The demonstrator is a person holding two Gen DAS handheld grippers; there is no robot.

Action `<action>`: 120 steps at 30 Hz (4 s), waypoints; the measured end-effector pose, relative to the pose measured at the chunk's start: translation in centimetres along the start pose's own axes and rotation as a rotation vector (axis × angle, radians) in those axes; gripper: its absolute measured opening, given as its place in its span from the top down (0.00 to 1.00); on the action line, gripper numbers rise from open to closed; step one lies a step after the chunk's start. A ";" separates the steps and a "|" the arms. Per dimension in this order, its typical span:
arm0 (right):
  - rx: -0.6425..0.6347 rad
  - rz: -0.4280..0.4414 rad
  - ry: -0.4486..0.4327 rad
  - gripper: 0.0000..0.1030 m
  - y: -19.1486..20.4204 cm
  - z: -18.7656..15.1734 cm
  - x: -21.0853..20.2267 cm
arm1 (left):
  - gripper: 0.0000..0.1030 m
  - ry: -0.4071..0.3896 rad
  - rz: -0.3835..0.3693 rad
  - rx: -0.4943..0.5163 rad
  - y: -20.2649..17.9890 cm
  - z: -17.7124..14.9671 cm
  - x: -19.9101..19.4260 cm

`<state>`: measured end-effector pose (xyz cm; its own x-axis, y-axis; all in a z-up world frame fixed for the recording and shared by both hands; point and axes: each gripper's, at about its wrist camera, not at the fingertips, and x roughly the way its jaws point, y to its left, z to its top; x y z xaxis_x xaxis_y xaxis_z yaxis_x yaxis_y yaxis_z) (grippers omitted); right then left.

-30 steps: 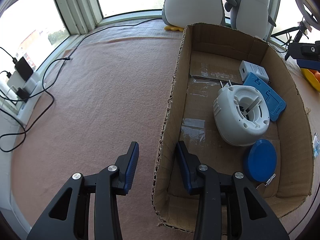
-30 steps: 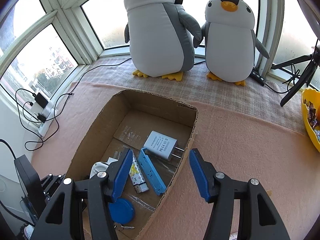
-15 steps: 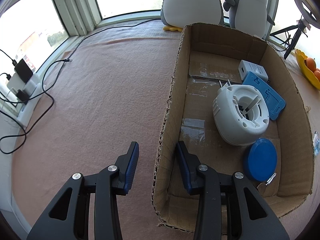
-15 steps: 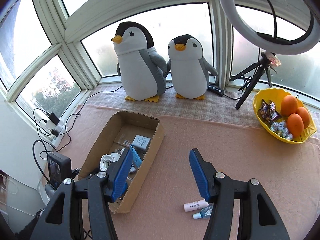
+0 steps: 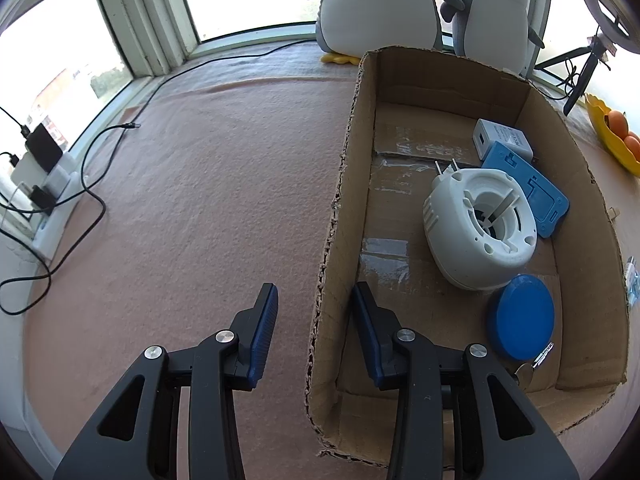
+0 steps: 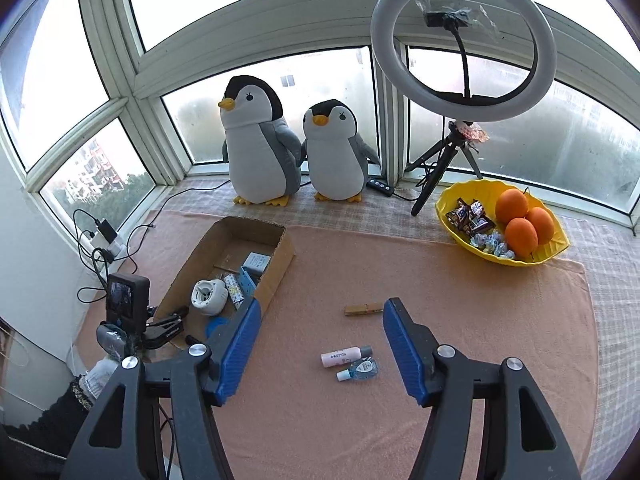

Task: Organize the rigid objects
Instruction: 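Move the right tool to the blue eye-drop bottle and grasp it, then carry the blue eye-drop bottle with the right tool into the box and release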

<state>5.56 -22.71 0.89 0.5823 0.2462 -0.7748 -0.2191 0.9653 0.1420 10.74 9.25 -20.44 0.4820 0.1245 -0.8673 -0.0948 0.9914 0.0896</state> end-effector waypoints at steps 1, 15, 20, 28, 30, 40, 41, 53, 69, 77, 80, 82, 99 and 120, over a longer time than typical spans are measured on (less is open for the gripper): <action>-0.008 -0.005 0.007 0.42 0.0 -0.5 0.5 | 0.63 0.000 0.000 0.002 0.0 0.0 0.0; -0.080 -0.035 0.200 0.42 -1.7 -7.3 10.7 | 0.63 0.002 -0.005 -0.013 0.2 0.0 0.1; -0.091 -0.028 0.267 0.42 -2.5 -8.9 13.9 | 0.63 0.004 0.001 -0.011 0.1 0.0 0.1; -0.188 -0.070 0.320 0.42 -2.1 -9.9 17.0 | 0.63 0.006 0.006 -0.006 0.0 0.0 0.0; -0.203 -0.078 0.333 0.41 -2.0 -9.8 17.5 | 0.63 0.006 0.005 -0.007 0.0 0.0 0.0; -0.224 -0.081 0.363 0.40 -2.0 -9.2 19.2 | 0.63 0.006 0.004 -0.011 0.1 -0.1 0.0; -0.219 -0.071 0.368 0.40 -2.2 -9.2 19.3 | 0.63 0.006 0.004 -0.011 0.1 -0.1 0.0; -0.216 -0.051 0.374 0.46 -2.5 -9.4 19.9 | 0.63 0.006 0.004 -0.012 0.1 -0.1 0.0; -0.166 -0.027 0.334 0.49 -2.5 -9.4 17.5 | 0.63 0.006 0.004 -0.011 0.1 -0.1 0.1; -0.197 -0.012 0.239 0.49 0.0 -6.9 15.1 | 0.63 0.006 0.005 -0.010 0.1 -0.1 0.0; -0.207 0.009 0.217 0.49 1.1 -6.2 14.7 | 0.63 0.005 0.005 -0.010 0.1 -0.1 0.0; -0.222 0.023 0.204 0.49 2.1 -5.6 14.6 | 0.63 0.005 0.005 -0.011 0.1 -0.1 0.0; -0.336 0.162 0.154 0.49 11.7 -3.3 16.8 | 0.63 0.005 0.005 -0.009 0.1 -0.1 0.0; -0.389 0.180 0.186 0.49 15.4 -3.5 19.9 | 0.63 0.005 0.004 -0.013 0.2 -0.1 0.1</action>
<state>11.03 -3.28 -14.48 0.3654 0.3527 -0.8614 -0.6021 0.7954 0.0702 10.66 9.49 -20.52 0.4775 0.1278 -0.8693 -0.1077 0.9904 0.0865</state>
